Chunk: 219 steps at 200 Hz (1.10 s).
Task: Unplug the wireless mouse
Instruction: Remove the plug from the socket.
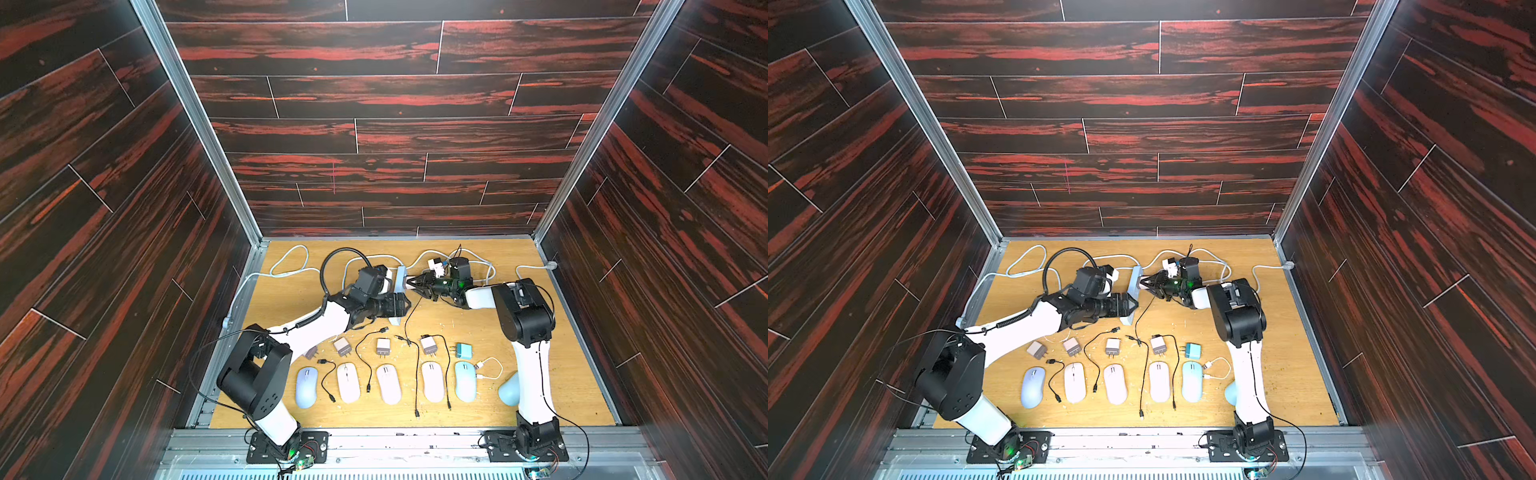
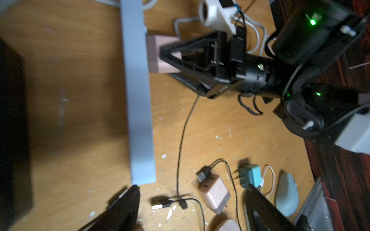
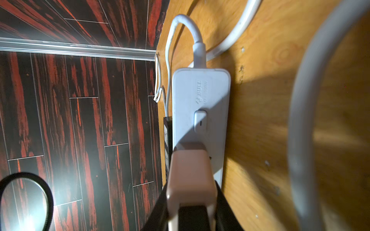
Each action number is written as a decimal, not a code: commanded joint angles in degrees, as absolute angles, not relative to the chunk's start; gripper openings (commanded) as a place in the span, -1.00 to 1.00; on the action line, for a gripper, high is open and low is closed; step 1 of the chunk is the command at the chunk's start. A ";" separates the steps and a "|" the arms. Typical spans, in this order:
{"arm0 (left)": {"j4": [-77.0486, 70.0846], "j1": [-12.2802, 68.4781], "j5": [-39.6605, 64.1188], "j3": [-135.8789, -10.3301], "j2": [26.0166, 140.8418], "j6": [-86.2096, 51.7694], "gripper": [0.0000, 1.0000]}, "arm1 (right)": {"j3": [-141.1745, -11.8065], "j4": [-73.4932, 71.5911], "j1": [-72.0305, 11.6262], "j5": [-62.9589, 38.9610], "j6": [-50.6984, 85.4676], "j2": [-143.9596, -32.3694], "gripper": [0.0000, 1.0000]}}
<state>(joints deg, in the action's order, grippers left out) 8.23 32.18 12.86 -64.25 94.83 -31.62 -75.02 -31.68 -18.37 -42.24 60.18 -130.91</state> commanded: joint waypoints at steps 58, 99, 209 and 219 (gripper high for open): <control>15.15 30.96 6.47 -79.24 111.56 -25.93 0.55 | -75.32 -28.08 -19.09 -41.04 58.53 -129.02 -0.63; 15.48 30.37 7.51 -83.96 118.78 -27.58 0.55 | -75.40 -27.94 -19.51 -41.14 58.56 -129.02 -0.68; 12.78 28.52 11.64 -86.75 124.33 -29.57 -0.29 | -75.08 -27.00 -19.92 -40.50 57.29 -128.92 -0.77; 12.70 28.20 12.13 -86.56 124.36 -29.94 -0.45 | -74.55 -27.26 -19.86 -39.82 56.72 -128.04 -0.79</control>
<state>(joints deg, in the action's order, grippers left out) 12.78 29.12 11.42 -85.95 123.11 -29.56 -75.07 -30.06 -19.05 -40.73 58.98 -130.15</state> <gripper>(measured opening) 0.343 0.295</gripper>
